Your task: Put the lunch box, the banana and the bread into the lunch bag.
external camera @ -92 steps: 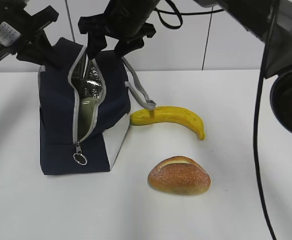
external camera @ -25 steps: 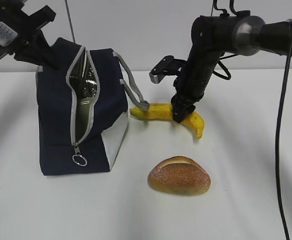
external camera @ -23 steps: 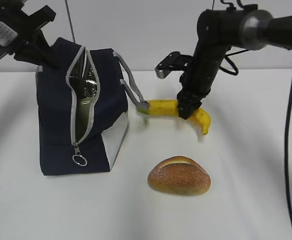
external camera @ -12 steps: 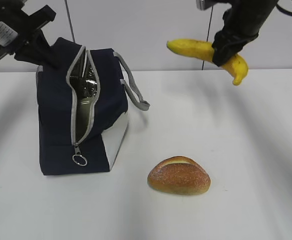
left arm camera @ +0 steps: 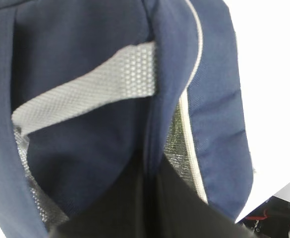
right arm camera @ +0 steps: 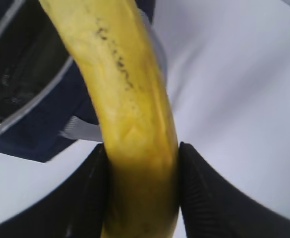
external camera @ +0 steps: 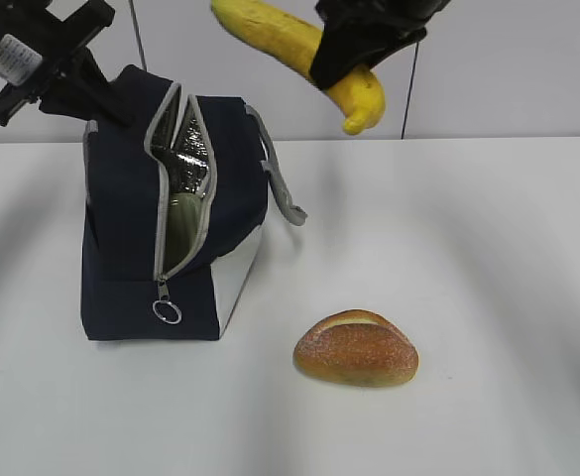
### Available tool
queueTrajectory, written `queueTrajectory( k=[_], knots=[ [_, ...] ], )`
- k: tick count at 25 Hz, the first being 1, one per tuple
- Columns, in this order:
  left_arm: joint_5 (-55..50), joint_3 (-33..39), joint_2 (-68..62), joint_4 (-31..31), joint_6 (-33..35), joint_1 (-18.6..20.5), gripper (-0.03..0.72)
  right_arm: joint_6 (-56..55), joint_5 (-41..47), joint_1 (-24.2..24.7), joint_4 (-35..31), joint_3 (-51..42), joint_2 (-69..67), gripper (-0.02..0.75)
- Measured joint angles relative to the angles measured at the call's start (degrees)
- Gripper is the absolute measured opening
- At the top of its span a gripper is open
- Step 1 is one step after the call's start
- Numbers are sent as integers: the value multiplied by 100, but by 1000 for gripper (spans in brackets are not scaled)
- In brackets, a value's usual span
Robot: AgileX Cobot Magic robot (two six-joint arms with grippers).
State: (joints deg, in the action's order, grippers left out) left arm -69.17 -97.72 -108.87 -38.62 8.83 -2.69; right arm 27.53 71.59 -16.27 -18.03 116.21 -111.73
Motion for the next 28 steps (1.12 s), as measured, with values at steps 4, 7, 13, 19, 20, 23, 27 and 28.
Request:
queueTrajectory(
  k=[4,7,13,19,20,23,27,28],
  knots=[
    [0,0,0,-56,5,0,-3,-345,7,-355,-20,0,-165,305],
    [0,0,-4,-76,5,0,-3,-776,7,-470,-206,0,-394,305],
    [-8,0,-4,-87,5,0,-3,-1672,7,-475,-969,0,-839,305],
    [-13,0,-4,-92,5,0,-3,-2599,-3,-484,-1248,0,-1112,305],
    [-13,0,-4,-92,5,0,-3,-2753,-3,-484,-1248,0,-1126,305],
    [-19,0,-4,-92,5,0,-3,-3035,-13,-484,-1240,22,-1179,305],
    [-23,0,-4,-92,5,0,-3,-3180,-120,-546,-1277,30,-1188,305],
    [-23,0,-4,-92,5,0,-3,-3180,-158,-568,-1360,30,-1188,305]
  ],
)
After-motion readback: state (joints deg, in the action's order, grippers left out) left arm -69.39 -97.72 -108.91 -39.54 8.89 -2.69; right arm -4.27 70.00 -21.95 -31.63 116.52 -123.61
